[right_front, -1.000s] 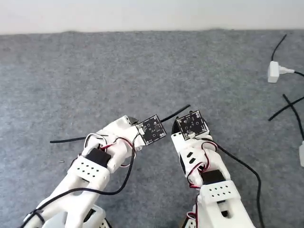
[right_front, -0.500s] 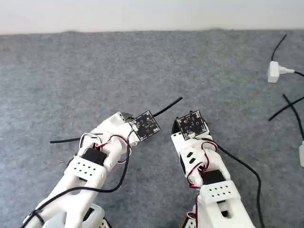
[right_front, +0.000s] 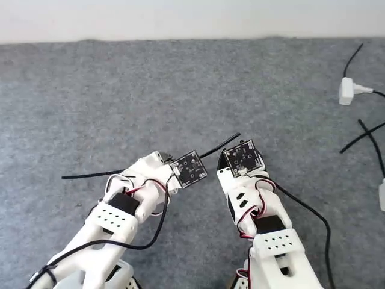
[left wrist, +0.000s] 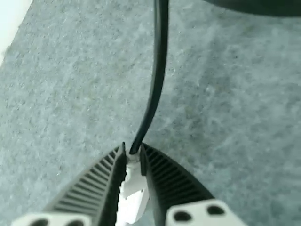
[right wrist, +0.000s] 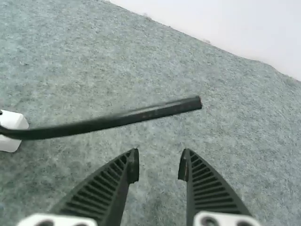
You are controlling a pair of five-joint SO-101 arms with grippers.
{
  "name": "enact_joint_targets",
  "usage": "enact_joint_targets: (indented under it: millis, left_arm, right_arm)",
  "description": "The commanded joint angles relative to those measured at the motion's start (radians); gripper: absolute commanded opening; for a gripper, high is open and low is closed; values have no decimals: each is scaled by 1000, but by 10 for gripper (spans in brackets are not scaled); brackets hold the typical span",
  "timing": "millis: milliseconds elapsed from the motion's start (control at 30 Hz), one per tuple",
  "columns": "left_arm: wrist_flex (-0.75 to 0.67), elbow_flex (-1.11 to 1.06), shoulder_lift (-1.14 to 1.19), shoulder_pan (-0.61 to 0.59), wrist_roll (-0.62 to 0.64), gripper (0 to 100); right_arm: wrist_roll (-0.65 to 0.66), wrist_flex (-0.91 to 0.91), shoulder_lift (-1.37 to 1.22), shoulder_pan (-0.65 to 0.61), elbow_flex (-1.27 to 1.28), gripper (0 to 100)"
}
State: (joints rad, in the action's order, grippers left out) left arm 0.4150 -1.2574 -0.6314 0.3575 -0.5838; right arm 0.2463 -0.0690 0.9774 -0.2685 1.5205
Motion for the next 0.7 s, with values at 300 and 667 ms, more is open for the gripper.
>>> enact_joint_targets:
  millis: [300, 667]
  left_arm:
    - [-83, 12, -23, -84, 20, 11]
    - [-41, 122, -29, -109, 181, 11]
  right_arm:
    - [15, 19, -8, -7, -5, 162]
    - [15, 19, -8, -7, -5, 162]
